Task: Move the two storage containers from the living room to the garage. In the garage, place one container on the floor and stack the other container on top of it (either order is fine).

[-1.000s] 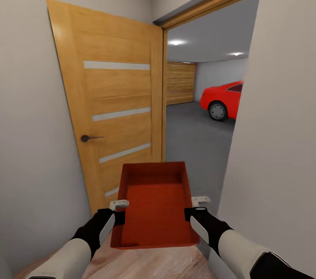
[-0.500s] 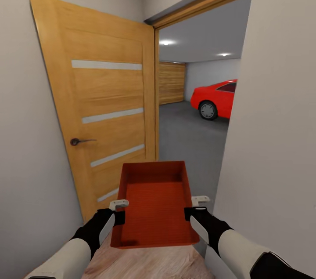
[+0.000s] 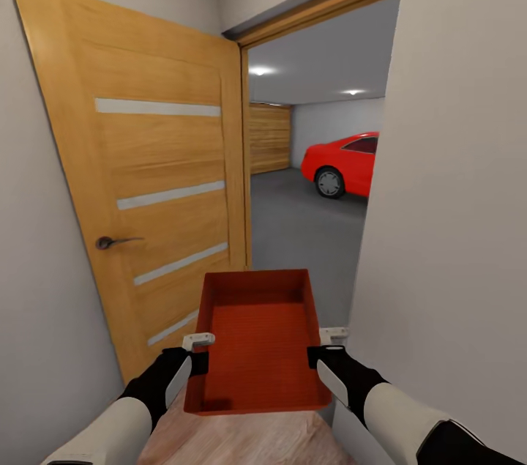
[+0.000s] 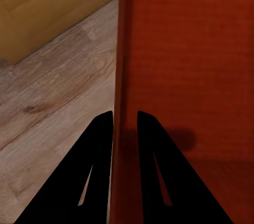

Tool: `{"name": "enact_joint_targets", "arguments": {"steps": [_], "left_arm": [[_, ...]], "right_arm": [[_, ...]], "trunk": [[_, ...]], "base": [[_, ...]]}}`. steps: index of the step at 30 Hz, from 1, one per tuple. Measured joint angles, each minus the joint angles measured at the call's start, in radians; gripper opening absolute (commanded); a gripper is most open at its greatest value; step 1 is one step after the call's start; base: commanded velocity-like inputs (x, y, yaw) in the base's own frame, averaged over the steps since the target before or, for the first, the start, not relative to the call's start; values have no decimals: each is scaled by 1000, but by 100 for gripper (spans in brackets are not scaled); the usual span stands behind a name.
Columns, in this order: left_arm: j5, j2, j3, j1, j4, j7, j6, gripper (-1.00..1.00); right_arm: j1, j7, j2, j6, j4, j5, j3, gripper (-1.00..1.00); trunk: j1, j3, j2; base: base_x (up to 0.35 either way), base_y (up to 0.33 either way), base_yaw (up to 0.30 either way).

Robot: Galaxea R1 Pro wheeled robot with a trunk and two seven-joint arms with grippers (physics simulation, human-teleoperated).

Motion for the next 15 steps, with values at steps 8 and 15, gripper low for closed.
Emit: {"name": "enact_joint_targets", "arguments": {"steps": [8, 15], "left_arm": [[-1, 0, 0, 0, 0, 0, 1, -100], [0, 0, 0, 0, 1, -1, -2, -100]], "right_arm": [[0, 0, 0, 0, 0, -2, 1, -100], [0, -1, 0, 0, -1, 1, -1, -100]], "trunk": [[0, 0, 0], [0, 0, 0]], "base": [[145, 287, 0], [71, 116, -177]]}}
